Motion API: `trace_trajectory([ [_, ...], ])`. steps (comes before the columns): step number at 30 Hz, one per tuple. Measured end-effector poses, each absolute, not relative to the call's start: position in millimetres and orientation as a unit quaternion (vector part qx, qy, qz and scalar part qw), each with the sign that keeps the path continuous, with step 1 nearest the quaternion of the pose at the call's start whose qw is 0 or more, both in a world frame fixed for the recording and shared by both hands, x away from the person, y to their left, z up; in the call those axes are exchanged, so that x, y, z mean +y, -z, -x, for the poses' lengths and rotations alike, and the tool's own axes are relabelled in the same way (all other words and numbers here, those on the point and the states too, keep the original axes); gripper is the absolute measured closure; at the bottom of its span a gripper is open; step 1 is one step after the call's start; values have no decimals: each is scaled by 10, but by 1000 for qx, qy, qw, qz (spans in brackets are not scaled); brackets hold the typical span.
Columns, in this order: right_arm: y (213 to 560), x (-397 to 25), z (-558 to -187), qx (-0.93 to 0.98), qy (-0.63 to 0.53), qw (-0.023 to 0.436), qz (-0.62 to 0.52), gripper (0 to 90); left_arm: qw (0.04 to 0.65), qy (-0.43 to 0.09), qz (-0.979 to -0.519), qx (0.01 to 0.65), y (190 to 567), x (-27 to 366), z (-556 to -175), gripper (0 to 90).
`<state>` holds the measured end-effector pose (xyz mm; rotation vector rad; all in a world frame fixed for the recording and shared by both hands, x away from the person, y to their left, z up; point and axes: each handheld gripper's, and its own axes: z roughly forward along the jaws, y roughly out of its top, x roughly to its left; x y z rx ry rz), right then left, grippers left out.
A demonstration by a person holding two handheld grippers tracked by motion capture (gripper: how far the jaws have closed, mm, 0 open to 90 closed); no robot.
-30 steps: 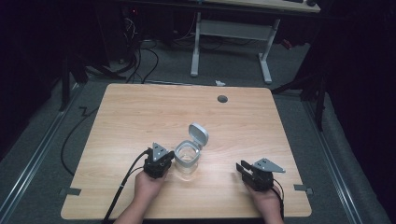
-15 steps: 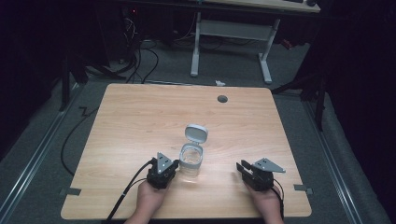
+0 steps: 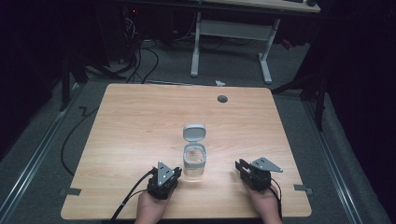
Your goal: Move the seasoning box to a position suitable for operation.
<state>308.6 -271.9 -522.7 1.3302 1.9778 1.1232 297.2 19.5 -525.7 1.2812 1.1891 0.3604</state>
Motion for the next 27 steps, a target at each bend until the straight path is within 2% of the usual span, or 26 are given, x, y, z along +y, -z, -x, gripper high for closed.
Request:
trace_trajectory([
  [6,5201,-2600,-3141,734,-412,249,-479,738,633,-132,-569,508,5252,92,-2828,862],
  [8,5183,-2566,-3158,735,-413,251,-476,769,632,-125,-574,505,5267,38,-2828,893],
  [9,5159,-2541,-3180,734,-415,253,-474,815,632,-124,-576,503,5277,12,-2834,900],
  [14,5092,-2484,-3249,731,-432,243,-469,886,630,-126,-579,503,5317,-82,-2884,900],
  [27,4884,-2190,-3560,728,-451,251,-451,899,623,-138,-584,502,5323,-64,-2969,900],
])
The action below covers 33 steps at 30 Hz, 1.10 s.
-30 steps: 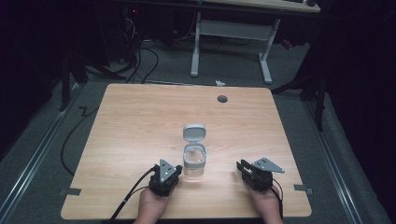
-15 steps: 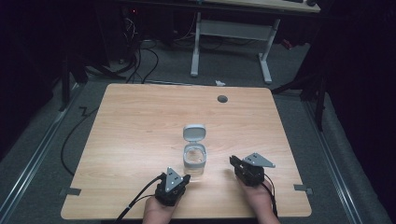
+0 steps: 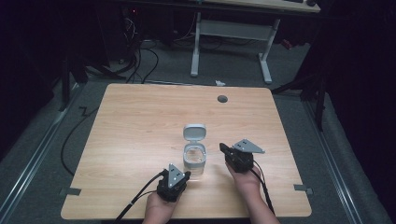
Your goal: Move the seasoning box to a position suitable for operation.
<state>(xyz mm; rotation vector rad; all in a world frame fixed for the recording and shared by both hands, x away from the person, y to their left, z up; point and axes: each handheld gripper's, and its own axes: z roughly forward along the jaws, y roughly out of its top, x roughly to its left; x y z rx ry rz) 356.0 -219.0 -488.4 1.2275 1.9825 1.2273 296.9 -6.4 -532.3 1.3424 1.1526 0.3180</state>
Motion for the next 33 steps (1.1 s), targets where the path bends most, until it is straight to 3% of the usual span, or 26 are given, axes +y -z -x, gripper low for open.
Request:
trace_trajectory([
  [15,4442,-1864,-3917,727,-476,263,-420,899,626,-139,-585,496,5303,-69,-2973,900],
  [33,4235,-1751,-4055,719,-495,264,-410,899,624,-141,-591,492,5310,-79,-2976,900],
])
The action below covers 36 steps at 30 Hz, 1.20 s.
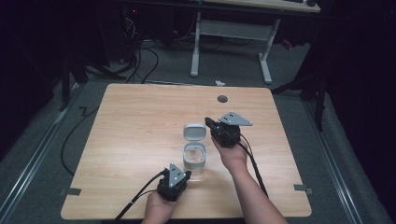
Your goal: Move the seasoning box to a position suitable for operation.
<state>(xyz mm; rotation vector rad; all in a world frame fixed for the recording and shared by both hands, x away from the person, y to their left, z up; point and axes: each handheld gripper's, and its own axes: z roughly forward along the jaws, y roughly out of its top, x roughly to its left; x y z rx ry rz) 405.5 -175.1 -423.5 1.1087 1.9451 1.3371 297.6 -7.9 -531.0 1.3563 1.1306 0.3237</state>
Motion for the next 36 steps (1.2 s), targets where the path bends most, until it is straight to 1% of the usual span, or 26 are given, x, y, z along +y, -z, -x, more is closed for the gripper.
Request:
trace_trajectory([
  [5,4182,-1719,-4063,721,-498,261,-405,899,622,-143,-592,492,5312,-77,-2978,900],
  [13,4196,-1675,-4024,730,-497,256,-393,900,621,-144,-593,492,5315,-71,-2985,900],
  [20,4254,-1680,-3855,734,-496,254,-389,899,622,-147,-591,492,5312,-62,-2987,900],
  [29,4468,-1716,-3523,735,-500,250,-384,898,622,-144,-591,492,5331,-86,-2973,900],
  [36,4479,-1755,-3466,734,-500,254,-382,896,623,-145,-590,493,5331,-84,-2970,900],
])
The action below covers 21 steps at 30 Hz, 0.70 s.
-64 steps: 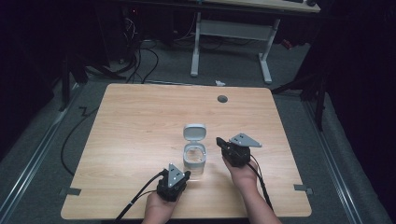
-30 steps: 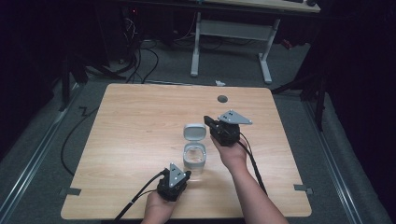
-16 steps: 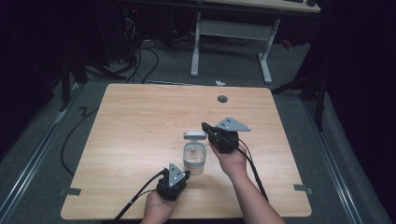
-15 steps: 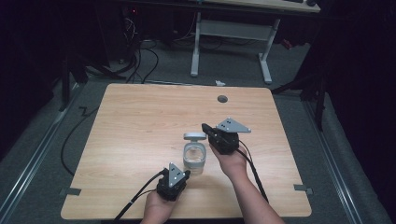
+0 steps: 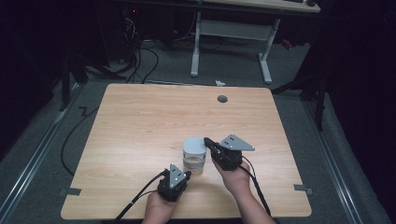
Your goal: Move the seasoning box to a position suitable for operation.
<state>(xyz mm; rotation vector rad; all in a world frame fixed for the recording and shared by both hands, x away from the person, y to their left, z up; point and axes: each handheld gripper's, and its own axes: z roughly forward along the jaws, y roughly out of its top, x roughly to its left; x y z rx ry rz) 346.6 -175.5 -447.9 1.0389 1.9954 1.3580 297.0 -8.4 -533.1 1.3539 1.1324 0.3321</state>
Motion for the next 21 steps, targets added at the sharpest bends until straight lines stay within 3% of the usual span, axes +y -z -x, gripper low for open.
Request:
trace_trajectory([
  [11,4549,-1741,-3373,742,-495,249,-378,892,624,-144,-588,494,5321,-68,-2973,900],
  [21,4455,-1926,-3357,733,-491,274,-383,872,620,-149,-587,498,5284,111,-2926,900],
])
